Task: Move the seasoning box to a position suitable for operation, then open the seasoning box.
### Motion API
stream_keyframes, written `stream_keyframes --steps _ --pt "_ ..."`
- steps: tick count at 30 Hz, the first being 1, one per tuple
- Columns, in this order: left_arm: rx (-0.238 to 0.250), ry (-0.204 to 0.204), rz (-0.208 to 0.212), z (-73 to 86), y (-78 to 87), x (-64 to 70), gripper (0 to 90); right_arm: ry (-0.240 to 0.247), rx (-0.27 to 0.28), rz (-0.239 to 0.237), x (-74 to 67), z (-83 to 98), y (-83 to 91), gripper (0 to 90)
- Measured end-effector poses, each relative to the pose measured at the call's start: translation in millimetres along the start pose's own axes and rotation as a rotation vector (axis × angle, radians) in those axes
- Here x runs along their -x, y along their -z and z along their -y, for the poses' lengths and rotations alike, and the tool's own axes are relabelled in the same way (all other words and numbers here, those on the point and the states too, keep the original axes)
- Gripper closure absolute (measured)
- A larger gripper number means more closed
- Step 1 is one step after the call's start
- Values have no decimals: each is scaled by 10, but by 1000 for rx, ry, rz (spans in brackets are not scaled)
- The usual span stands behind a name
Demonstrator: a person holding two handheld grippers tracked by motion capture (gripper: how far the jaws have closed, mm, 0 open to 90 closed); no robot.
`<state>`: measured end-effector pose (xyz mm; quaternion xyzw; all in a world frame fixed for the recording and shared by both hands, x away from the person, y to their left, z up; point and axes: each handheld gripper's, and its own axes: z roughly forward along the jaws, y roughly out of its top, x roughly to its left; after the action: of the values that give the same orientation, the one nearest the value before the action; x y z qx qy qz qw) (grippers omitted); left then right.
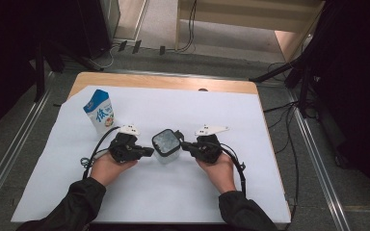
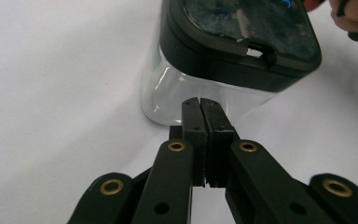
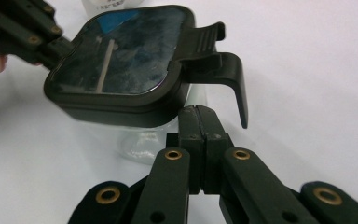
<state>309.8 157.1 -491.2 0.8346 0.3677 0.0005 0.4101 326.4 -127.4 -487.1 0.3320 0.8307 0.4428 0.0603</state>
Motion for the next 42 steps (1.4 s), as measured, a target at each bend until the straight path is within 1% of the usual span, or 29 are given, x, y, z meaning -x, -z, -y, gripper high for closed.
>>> stream_keyframes --steps 1,4,6,7,9,11,12,16,17,18,19,21,22,23,24,26,28,29,30,31,32,33,34,35,37,38,39,40,42 --pt "1 3 -5 -6 1 -14 900 -2 1 -2 -13 8 4 900" --pt "-4 -9 -12 -28 3 -47 900 -5 2 -7 -45 29 14 900" --pt "-1 -14 -4 -37 -5 -75 900 -7 -1 -8 -67 40 23 900" --pt "-13 -10 -4 -43 -18 -101 900 -15 -2 -10 -85 53 32 900" --pt "-15 -8 -4 -47 -34 -105 900 -13 -5 -12 -94 59 29 900" --pt "-33 -38 -18 -80 -50 -114 900 -15 -12 -4 -132 76 34 900" --pt "-33 -38 -18 -80 -50 -114 900 -15 -12 -4 -132 76 34 900" --pt "-26 -33 -2 -105 -67 -154 900 -12 -10 -3 -151 87 51 900" --pt "-27 -39 0 -114 -68 -159 900 -13 -8 -7 -156 93 55 900" --pt "-23 -41 2 -119 -73 -161 900 -19 -5 -7 -163 104 61 900" --pt "-9 -40 16 -125 -84 -177 900 -16 -3 -9 -162 112 67 900" --pt "-6 -42 22 -128 -91 -188 900 -15 -8 -9 -161 114 73 900" --pt "-4 -47 24 -130 -98 -194 896 -8 -9 4 -155 114 74 900" --pt "-10 -62 25 -141 -95 -209 890 -11 -12 8 -145 116 85 900" --pt "-9 -65 26 -144 -88 -213 879 -24 -5 5 -121 119 109 900" --pt "9 -67 42 -149 -61 -224 865 -29 -1 7 -103 119 144 900" --pt "12 -80 55 -152 -18 -229 838 -30 11 11 -73 114 193 900" --pt "9 -84 66 -150 -3 -230 817 -38 18 14 -57 110 223 900" --pt "3 -83 60 -148 10 -226 778 -41 19 17 -43 105 247 900" --pt "3 -82 64 -145 23 -224 692 -36 23 22 -14 101 275 900" --pt "1 -86 68 -143 40 -224 692 -36 23 22 -14 101 275 900" --pt "4 -99 92 -136 53 -227 550 -42 23 23 14 96 301 900" --pt "3 -115 100 -130 64 -226 550 -42 23 23 14 96 301 900" --pt "5 -147 96 -119 77 -218 512 -46 24 24 22 94 306 900" --pt "5 -170 91 -110 93 -206 403 -48 21 26 45 87 315 900" --pt "15 -169 103 -112 103 -202 372 -46 22 24 64 81 319 900" --pt "25 -170 106 -119 114 -200 343 -54 23 25 72 77 321 900" --pt "44 -163 111 -131 124 -193 302 -51 21 25 83 75 323 900" --pt "55 -152 117 -153 128 -189 200 -53 12 22 102 70 325 900"
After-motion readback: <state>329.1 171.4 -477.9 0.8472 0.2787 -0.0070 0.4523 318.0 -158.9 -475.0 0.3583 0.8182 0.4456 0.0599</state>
